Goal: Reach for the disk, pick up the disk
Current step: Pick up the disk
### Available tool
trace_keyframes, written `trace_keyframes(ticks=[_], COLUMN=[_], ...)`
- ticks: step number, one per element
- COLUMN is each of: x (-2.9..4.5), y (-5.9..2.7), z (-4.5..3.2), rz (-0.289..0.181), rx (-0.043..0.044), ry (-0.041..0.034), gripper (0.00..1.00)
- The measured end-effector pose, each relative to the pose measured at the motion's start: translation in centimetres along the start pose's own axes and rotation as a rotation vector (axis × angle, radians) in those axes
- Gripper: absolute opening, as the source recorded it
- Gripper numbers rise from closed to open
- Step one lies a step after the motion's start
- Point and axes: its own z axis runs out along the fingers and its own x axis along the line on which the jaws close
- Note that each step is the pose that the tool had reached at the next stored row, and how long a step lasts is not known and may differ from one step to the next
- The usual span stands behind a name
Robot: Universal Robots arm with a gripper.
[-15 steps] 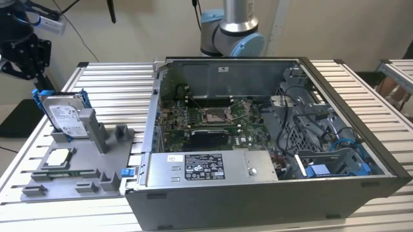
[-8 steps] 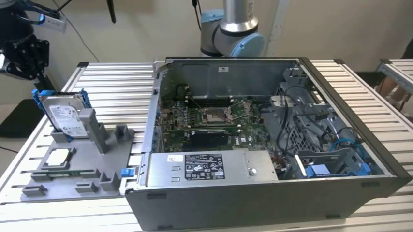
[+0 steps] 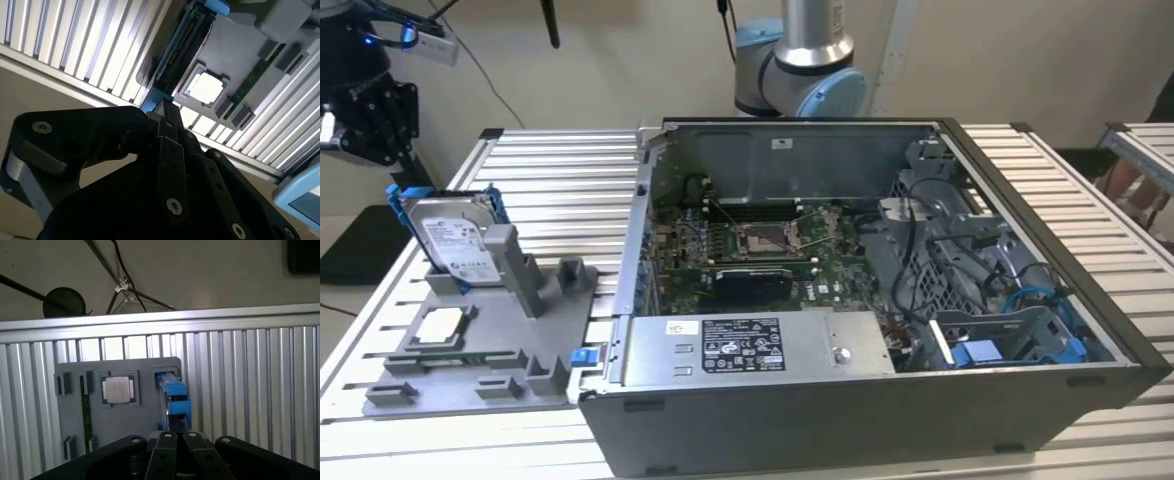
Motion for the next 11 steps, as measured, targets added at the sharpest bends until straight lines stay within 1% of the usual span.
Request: trace_keyframes(ticks=[6, 7, 11], x=[0.00, 0.00, 0.00], y=[0.01, 0.01, 0.02], z=[-0.01, -0.01, -0.01], rz=[0.000, 0.000, 0.000], rx=[-0.0001, -0.0001, -0.0001], ry=[0.0000, 0.0001, 0.0000], gripper=[0.00, 1.00, 1.00])
